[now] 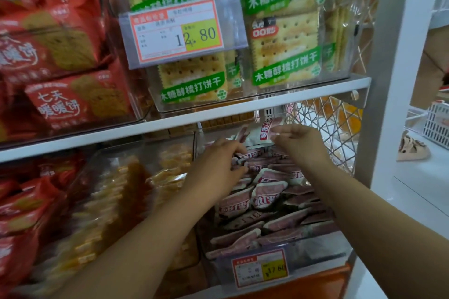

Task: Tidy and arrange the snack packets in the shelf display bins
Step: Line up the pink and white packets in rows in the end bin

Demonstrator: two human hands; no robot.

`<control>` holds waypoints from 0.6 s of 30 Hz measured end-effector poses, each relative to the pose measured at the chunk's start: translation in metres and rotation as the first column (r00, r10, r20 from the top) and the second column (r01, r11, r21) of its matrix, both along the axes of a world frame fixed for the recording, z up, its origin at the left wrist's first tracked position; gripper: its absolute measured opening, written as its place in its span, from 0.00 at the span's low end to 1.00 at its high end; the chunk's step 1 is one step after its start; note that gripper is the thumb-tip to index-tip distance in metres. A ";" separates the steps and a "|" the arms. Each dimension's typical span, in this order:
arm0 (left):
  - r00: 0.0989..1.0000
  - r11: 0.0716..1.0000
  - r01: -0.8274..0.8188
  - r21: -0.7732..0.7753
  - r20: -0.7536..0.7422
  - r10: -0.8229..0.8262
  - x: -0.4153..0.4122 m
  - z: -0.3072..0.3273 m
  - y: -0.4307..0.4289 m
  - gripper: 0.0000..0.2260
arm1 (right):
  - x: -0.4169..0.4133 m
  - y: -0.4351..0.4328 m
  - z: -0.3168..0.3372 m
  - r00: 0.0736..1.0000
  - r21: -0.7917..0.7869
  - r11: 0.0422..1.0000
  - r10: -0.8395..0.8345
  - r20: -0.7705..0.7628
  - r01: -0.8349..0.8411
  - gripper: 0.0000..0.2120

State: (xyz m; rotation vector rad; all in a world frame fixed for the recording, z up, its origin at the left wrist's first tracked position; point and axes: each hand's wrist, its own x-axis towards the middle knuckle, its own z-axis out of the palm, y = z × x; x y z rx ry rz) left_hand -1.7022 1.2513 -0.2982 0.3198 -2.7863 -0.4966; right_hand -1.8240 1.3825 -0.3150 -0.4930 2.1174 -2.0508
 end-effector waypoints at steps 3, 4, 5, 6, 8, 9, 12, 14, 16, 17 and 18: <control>0.996 0.999 -0.003 -0.040 -0.088 -0.001 0.002 -0.001 0.001 0.26 | 0.012 0.010 0.013 0.983 -0.245 0.966 0.117 0.140 -0.081 0.05; 0.994 0.999 0.019 -0.049 -0.108 -0.024 0.003 -0.001 0.002 0.30 | 0.019 0.014 0.018 0.974 -0.290 0.952 0.155 0.164 -0.102 0.05; 0.990 0.997 0.047 -0.065 -0.127 -0.055 0.005 -0.001 0.004 0.32 | 0.025 0.018 0.022 0.966 -0.309 0.943 0.184 0.180 -0.123 0.06; 0.985 0.994 0.073 -0.085 -0.148 -0.085 0.007 -0.001 0.006 0.32 | 0.032 0.023 0.025 0.958 -0.320 0.937 0.213 0.192 -0.144 0.06; 0.970 0.991 0.106 -0.083 -0.209 -0.121 0.010 0.001 0.010 0.25 | 0.043 0.034 0.028 0.946 -0.327 0.925 0.266 0.186 -0.195 0.05; 0.967 0.992 0.108 -0.060 -0.225 -0.119 0.011 0.002 0.011 0.20 | 0.047 0.038 0.029 0.943 -0.327 0.920 0.283 0.172 -0.216 0.03; 0.977 0.989 0.097 0.112 -0.200 -0.073 0.019 0.006 0.015 0.10 | 0.056 0.053 0.030 0.974 -0.191 0.956 0.227 0.010 -0.221 0.08; 0.981 0.956 0.111 0.270 -0.184 -0.062 0.026 0.008 0.018 0.08 | 0.060 0.059 0.030 0.978 -0.039 0.985 0.162 -0.128 -0.168 0.11; 0.981 0.900 0.142 0.413 -0.180 -0.072 0.032 0.011 0.023 0.07 | 0.063 0.062 0.030 0.962 0.036 0.977 0.214 -0.171 -0.211 0.14; 0.981 0.882 0.153 0.446 -0.175 -0.082 0.034 0.012 0.025 0.06 | 0.065 0.062 0.029 0.950 0.055 0.964 0.267 -0.161 -0.262 0.12; 0.981 0.871 0.164 0.464 -0.173 -0.093 0.035 0.012 0.026 0.06 | 0.065 0.062 0.030 0.939 0.073 0.952 0.305 -0.158 -0.297 0.10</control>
